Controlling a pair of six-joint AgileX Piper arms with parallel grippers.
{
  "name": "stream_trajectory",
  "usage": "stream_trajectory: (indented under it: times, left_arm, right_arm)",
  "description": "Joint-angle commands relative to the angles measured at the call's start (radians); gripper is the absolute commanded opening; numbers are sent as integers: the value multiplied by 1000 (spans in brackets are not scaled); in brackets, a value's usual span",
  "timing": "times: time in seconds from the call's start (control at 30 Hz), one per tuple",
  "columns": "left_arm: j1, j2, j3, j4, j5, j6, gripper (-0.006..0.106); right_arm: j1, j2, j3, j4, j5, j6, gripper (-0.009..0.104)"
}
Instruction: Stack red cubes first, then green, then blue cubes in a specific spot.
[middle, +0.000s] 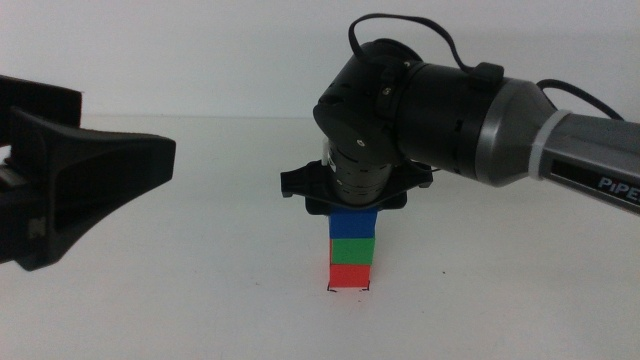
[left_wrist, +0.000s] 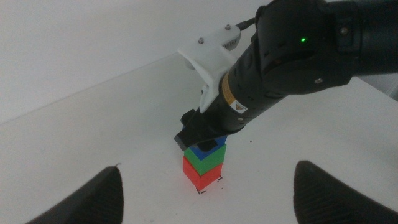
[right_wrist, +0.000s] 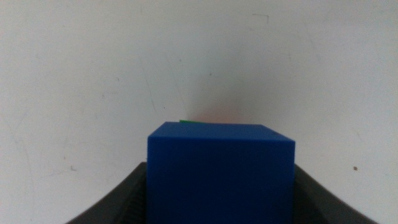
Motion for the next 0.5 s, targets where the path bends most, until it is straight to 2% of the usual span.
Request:
stream_trajectory:
  times: [0.0,0.2,0.33,0.37,0.4,0.47]
  left_arm:
    - [0,-4,1,-1,-15,-3,94]
    - [0,-4,1,-1,-15,-3,94]
    - [0,-4,1,-1,-15,-3,94]
    - [0,-4,1,-1,-15,-3,94]
    - [0,-4,1,-1,-15,-3,94]
    - [0,-4,1,-1,-15,-3,94]
  right_arm:
    - [0,5,1,-19,-11,2,9]
    - [0,23,1,-21,-16,2,9]
    - [0,24,1,-26,-14,2,15]
    - [0,24,1,-26,-16,2,32]
    - [0,24,1,-28,-14,2,55]
    - [0,24,1,-44,-14,2,72]
